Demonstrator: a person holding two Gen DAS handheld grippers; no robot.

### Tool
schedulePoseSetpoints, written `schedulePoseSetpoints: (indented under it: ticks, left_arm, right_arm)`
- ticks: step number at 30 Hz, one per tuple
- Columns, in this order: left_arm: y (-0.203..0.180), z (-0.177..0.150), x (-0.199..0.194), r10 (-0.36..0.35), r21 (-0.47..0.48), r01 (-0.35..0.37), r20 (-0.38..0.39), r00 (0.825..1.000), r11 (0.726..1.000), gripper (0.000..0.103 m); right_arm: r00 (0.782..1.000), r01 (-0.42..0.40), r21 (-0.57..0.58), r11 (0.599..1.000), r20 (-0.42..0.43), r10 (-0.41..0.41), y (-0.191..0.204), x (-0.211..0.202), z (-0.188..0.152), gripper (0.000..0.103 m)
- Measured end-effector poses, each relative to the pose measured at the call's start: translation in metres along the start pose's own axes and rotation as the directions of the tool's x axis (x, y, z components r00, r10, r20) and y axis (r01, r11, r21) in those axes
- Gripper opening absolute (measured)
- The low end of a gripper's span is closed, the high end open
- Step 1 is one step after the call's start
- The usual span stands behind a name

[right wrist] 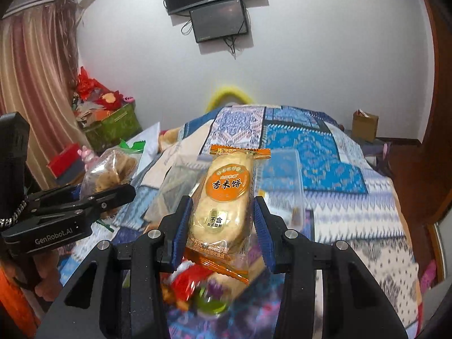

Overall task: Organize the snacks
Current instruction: 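Lower both snacks into the clear box and open both tools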

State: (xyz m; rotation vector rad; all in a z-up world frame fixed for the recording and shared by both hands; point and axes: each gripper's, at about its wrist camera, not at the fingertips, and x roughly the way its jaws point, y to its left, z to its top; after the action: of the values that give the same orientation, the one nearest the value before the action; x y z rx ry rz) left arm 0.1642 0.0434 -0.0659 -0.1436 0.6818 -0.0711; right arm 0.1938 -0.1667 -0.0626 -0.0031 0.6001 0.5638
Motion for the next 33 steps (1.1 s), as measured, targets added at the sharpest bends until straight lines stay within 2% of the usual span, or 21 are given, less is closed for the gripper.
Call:
schedulePoseSetpoints:
  ticks: [8,20,28,33]
  left_arm:
    - [0.018,0.018,0.053,-0.004,-0.042,0.002,-0.046,0.999,0.999,0.049]
    - [0.028,0.022,0.139,0.004,-0.061,-0.016,-0.186,0.983,0.998,0.049]
    - [0.027,0.019,0.166,-0.007,-0.055,-0.007,-0.250,0.968,0.998,0.049]
    - [0.031,0.017,0.176,-0.017,-0.080,-0.006,-0.280,0.960,0.997,0.049]
  right_arm:
    - [1.000,0.015,-0.004,1.000,-0.024,-0.015,-0.013,0.046,0.017,0.040]
    - [0.992,-0.003,0.018,1.000,-0.127,0.005,-0.026,0.115,0.020,0.040]
    - [0.977,0.007,-0.005,1.000,-0.213,-0.008,-0.028,0.141,0.011,0.040]
    - [0.973,0.007,0.002,1.000,-0.230,-0.007,-0.030,0.147,0.007,0.040]
